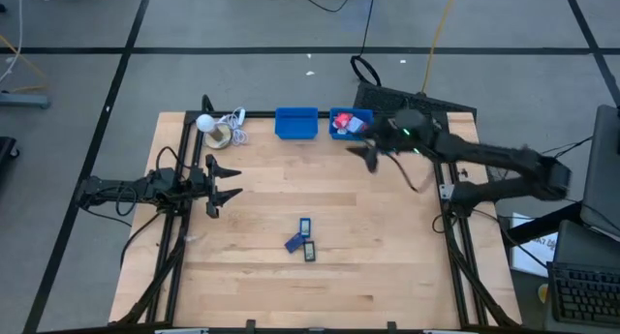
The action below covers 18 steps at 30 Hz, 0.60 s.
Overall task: Pick & Place Office items
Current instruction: Put the dark blue digital timer into the left blue bin
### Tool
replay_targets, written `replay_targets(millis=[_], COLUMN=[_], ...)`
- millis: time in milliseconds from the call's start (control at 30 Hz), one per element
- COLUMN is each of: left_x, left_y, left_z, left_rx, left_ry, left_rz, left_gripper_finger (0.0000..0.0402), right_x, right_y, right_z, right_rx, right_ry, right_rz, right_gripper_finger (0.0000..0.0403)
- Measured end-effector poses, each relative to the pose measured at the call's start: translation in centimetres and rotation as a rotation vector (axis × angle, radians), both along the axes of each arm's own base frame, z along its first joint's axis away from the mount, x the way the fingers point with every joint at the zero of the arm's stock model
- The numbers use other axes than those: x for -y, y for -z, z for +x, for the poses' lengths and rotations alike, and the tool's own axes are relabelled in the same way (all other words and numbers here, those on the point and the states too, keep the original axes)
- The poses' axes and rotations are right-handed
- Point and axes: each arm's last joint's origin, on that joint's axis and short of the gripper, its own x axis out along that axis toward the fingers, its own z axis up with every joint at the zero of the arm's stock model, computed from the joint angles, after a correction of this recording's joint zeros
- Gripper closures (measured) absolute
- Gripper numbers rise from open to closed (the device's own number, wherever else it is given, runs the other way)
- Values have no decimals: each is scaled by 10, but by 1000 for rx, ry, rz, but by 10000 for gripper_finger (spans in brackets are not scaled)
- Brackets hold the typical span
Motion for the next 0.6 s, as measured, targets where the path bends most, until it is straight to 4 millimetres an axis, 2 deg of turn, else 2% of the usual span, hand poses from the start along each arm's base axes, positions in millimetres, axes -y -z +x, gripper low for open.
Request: replay_targets(millis=[133, 233, 333, 467, 600], left_x=[0, 0, 0, 0, 0], left_y=[0, 0, 0, 0, 0], left_z=[0, 0, 0, 0, 0], left_rx=[0, 0, 0, 0, 1], left_ry=[0, 0, 0, 0, 0], left_rz=[0, -1, 0, 0, -5], left_gripper_finger=[146, 146, 146, 146, 146], right_x=[-30, -44, -50, -56, -58], right_y=[13, 29, 43, 61, 66], right_z=[-36, -61, -81, -97, -108], right_rx=[58, 117, 193, 234, 284], right_ry=[-13, -1, 38, 46, 87], right_rz=[-52, -92, -119, -132, -162], right_gripper_finger=[164, 164, 163, 165, 167])
